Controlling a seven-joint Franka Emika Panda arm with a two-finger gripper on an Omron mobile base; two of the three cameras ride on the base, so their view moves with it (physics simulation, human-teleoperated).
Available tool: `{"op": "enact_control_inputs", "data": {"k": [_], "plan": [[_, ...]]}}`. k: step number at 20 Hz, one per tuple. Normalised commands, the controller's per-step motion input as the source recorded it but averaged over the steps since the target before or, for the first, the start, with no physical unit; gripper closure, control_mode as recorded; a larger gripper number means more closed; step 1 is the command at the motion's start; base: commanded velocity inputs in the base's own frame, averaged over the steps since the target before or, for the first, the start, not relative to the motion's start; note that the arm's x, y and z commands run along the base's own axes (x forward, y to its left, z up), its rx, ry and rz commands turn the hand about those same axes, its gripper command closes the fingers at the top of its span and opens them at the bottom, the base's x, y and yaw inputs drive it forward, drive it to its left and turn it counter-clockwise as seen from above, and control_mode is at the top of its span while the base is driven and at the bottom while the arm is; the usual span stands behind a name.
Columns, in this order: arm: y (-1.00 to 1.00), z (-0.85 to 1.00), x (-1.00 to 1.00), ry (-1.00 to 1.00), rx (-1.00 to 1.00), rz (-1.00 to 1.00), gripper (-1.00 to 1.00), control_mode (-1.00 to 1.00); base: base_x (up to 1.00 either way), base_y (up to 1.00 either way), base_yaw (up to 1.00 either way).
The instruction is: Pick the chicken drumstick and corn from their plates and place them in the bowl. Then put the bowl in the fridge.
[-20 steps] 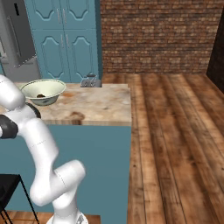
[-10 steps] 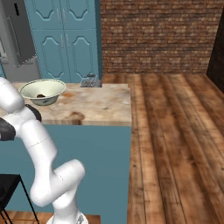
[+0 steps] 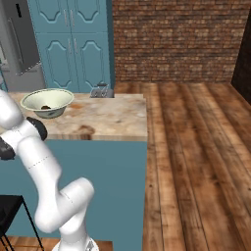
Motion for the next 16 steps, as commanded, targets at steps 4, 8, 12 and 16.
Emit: {"op": "enact_control_inputs", "data": {"k": [4, 8, 12, 16], "plan": [[0.13, -0.01, 0.19, 0.0, 0.1, 0.01, -1.0, -1.0, 0.0, 0.0, 0.0], [0.17, -0.09, 0.1, 0.0, 0.1, 0.02, -1.0, -1.0, 0.0, 0.0, 0.0], [0.16, -0.14, 0.03, 0.01, 0.07, 0.01, -1.0, -1.0, 0.0, 0.0, 0.0], [0.18, -0.05, 0.0, 0.11, 0.01, 0.0, -1.0, -1.0, 0.0, 0.0, 0.0]]}}
